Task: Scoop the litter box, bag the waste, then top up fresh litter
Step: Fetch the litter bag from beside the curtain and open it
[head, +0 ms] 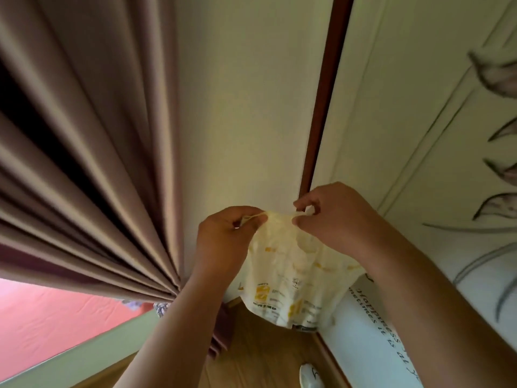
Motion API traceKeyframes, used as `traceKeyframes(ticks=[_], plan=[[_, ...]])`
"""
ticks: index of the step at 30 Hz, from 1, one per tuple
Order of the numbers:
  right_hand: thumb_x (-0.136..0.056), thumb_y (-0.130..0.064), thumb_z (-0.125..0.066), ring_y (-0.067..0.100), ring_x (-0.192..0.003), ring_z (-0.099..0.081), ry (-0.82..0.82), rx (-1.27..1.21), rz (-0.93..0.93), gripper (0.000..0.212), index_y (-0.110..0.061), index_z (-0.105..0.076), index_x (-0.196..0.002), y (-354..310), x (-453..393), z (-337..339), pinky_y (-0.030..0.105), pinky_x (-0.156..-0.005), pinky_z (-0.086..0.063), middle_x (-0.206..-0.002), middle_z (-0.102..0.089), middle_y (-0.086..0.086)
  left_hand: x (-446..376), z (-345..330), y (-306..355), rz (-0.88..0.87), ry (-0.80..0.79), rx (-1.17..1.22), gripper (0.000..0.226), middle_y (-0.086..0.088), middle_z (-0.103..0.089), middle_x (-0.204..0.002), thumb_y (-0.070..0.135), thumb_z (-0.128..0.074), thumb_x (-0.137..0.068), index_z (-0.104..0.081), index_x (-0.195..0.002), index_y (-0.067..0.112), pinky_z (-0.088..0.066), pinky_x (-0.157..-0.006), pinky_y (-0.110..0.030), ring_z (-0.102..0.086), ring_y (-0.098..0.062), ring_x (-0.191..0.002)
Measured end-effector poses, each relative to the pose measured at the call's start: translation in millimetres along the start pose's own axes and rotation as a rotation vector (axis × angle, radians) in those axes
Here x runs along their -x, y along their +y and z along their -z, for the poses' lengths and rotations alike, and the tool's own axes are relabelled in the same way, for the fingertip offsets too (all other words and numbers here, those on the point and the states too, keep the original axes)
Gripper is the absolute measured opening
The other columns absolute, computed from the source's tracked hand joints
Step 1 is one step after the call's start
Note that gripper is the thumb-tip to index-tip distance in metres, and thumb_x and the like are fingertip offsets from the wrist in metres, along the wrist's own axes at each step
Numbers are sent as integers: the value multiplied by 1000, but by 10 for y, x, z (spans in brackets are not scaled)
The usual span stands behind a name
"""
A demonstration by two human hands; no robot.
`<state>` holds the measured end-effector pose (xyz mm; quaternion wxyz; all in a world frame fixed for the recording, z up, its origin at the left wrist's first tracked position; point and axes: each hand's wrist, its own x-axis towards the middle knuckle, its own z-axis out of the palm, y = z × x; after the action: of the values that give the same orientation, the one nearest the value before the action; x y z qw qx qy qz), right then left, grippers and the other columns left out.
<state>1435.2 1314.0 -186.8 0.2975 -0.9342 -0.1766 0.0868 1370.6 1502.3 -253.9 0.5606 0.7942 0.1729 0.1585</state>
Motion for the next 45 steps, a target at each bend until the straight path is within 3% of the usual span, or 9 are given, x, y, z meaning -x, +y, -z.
traceKeyframes(ticks=[4,8,13,17,20,24,29,39,45], plan=[[-91,-42,-71,4,-95,-57,25,-4,-77,27,-29,-75,-114,117,123,143,19,-73,-40,-107,-63,-11,80,-139,196,-26,-57,73,9,23,-77,-86,28,-79,-91,-82,-90,36,-50,-70,-6,-71,4,-83],[-96,-43,-63,7,-92,-61,2,31,-93,24,-23,-76,-102,233,181,176,13,-63,-35,-93,-62,-15,78,-247,299,-33,-114,85,8,24,-77,-91,34,-74,-95,-82,-94,36,-52,-77,-10,-71,3,-88],[-96,-51,-60,11,-102,-59,-99,88,-127,31,-26,-66,-113,454,233,159,21,-68,-39,-107,-61,-13,98,-307,320,-75,-134,-4,12,28,-75,-89,34,-73,-95,-80,-90,42,-52,-80,-17,-69,5,-86],[-102,-48,-51,14,-89,-60,-163,146,-78,36,-16,-67,-105,486,121,144,22,-64,-39,-95,-64,-5,21,-305,369,-95,-112,-26,12,23,-75,-82,33,-74,-95,-79,-88,42,-47,-72,-8,-67,7,-82],[-102,-44,-53,10,-85,-56,-93,92,-54,29,-20,-68,-102,443,39,152,16,-60,-33,-85,-55,-14,-97,-287,402,-135,-97,-55,12,25,-75,-82,31,-75,-95,-80,-90,41,-47,-70,-4,-69,6,-80],[-100,-41,-58,8,-86,-53,14,69,-37,21,-23,-67,-95,392,-60,141,13,-60,-29,-82,-50,-16,-225,-280,415,-167,-94,-24,16,26,-75,-81,29,-75,-94,-77,-86,43,-49,-68,-7,-70,2,-76],[-101,-38,-57,7,-87,-52,90,78,-29,15,-27,-61,-91,324,-103,164,11,-60,-28,-89,-53,-13,-385,-294,399,-192,-108,32,15,23,-76,-83,31,-75,-94,-76,-86,44,-57,-77,-23,-73,-5,-79],[-96,-36,-64,5,-76,-50,292,107,-357,18,-30,-62,-79,288,26,147,9,-56,-27,-74,-52,-17,-870,-570,408,-326,-465,26,16,29,-74,-80,34,-74,-94,-74,-86,48,-52,-67,-12,-70,2,-75],[-96,-35,-64,3,-71,-53,465,33,-604,19,-26,-66,-80,196,474,-44,15,-60,-36,-75,-58,-13,-884,-785,441,-440,-732,-4,14,31,-74,-88,37,-74,-95,-76,-89,49,-60,-85,-31,-71,3,-84]])
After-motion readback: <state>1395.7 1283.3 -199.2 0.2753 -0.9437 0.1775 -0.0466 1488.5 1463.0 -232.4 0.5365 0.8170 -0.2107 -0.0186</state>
